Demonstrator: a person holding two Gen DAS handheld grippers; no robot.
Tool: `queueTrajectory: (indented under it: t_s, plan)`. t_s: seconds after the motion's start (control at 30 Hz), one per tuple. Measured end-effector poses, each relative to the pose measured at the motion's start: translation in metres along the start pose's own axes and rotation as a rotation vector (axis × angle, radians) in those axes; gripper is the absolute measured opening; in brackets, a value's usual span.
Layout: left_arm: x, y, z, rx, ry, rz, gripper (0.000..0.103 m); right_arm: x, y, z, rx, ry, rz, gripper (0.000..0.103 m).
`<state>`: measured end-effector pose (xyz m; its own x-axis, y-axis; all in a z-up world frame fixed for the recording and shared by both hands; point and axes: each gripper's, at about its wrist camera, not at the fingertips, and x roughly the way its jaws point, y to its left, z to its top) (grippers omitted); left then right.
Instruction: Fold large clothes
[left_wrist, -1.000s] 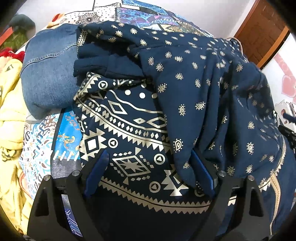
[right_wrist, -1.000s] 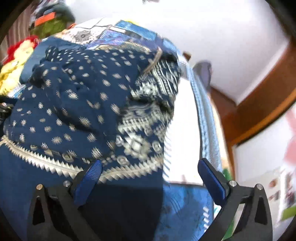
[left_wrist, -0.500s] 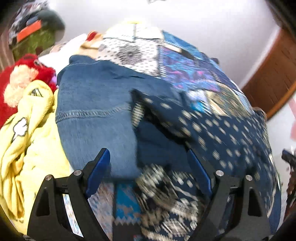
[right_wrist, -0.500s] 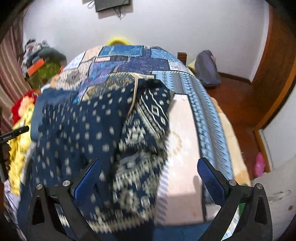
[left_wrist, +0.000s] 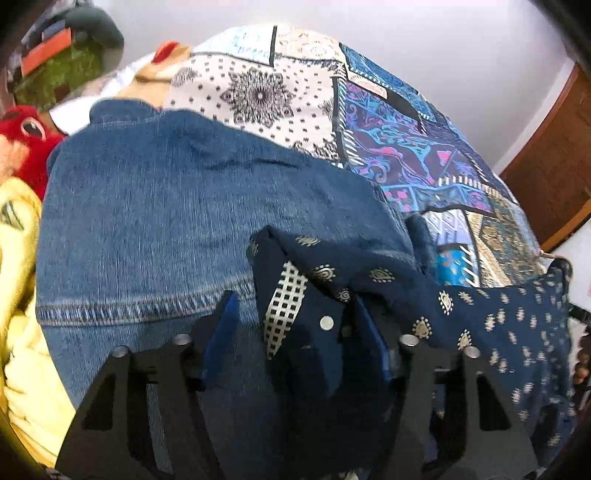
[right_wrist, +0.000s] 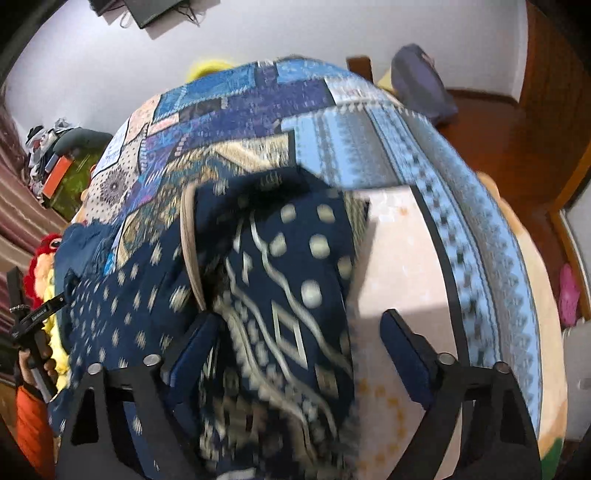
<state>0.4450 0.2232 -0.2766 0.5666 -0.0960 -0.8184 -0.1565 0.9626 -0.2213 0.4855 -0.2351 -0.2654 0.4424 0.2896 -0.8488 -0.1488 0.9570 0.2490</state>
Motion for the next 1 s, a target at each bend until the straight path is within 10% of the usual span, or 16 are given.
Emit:
queueTrajectory:
  t_s: [0.03,0.1,0.23,0.6,1.0]
  plan:
    - [0.0,-0.003,0.001,0.015,-0.007,-0.02,0.022,0.003,0.005,0.004,-0.019,-0.007,0.007,0.059]
    - [-0.002,-0.005,0.003,0.009,-0.012,-0.007,0.008,0.008,0.011,0.01,-0.036,-0.014,0.014,0.044]
    - [-0.016,-0.015,0.01,0.041,-0.044,0.034,0.004,0.002,0.024,0.024,-0.047,-0.047,0.038,0.018]
    - [-0.073,-0.027,0.085,0.05,-0.22,0.036,0.004,-0.021,0.082,0.087,-0.174,-0.201,0.002,0.015]
    - [0.026,0.015,0.113,-0.038,-0.116,0.167,0.004,0.069,0.089,0.144,-0.181,-0.133,-0.116,0.016]
